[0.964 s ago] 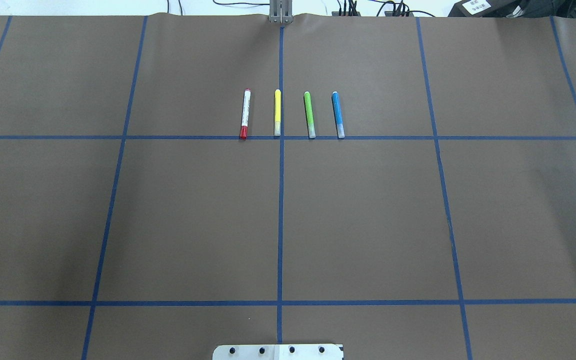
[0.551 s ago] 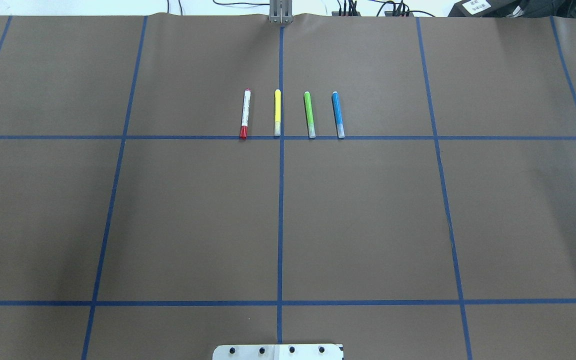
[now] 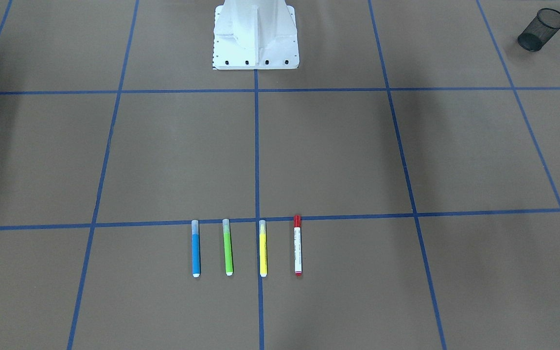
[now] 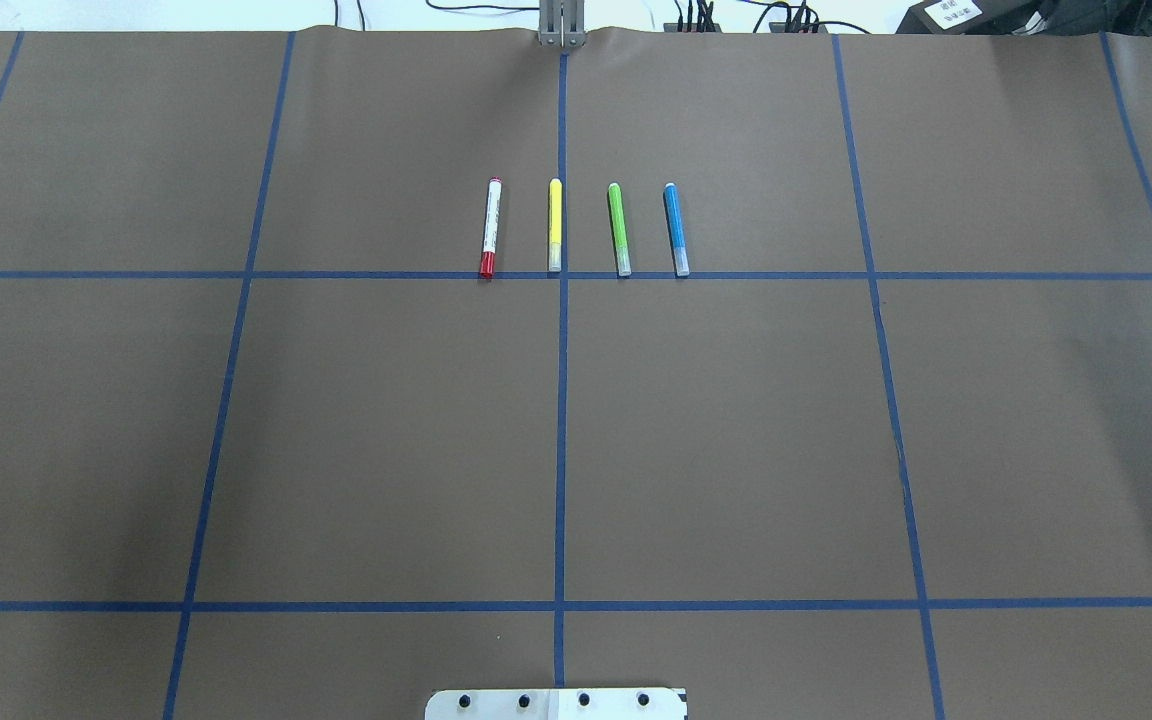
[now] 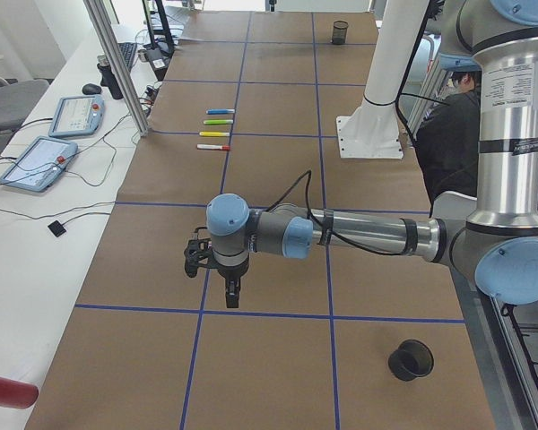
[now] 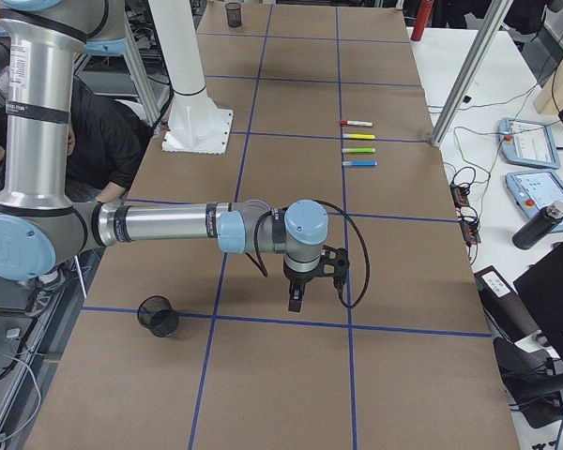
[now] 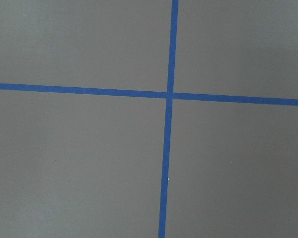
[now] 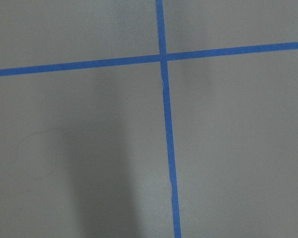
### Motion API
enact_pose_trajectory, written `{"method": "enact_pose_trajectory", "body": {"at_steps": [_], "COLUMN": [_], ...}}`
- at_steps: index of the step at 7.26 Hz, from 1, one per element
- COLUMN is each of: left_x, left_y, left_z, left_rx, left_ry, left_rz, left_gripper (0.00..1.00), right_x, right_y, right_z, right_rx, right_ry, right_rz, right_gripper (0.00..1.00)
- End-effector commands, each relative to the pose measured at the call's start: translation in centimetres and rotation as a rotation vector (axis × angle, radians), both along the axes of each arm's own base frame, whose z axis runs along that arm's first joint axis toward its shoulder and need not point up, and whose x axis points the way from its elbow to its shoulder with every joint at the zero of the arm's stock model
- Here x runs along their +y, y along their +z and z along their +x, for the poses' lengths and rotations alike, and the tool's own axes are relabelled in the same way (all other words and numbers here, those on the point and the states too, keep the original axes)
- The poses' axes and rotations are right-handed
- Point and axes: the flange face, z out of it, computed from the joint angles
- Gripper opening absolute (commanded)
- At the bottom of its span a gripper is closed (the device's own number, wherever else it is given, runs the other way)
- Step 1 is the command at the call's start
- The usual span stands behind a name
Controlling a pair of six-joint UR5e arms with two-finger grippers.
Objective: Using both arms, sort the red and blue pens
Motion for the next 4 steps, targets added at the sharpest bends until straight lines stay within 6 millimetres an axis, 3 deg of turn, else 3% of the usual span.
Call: {"method": "enact_pose_trajectory", "body": {"at_steps": [1,4], "left_x": [0.0,-0.02], "left_y": [-0.06,-0.09], "left_z": [0.0,0.0], "left_rx": [0.0,0.0], "left_ry": [0.0,0.0], "left_rz": [0.001,0.004], "left_gripper": [1.0,1.0], "right_x": [-0.02,-0.29], "right_y": [-0.23,-0.41], "right_z": [0.0,-0.01], "right_rx": [0.0,0.001], "right_ry": [0.0,0.0], "right_rz": [0.005,0.01], "right_gripper": [0.99,0.99]}}
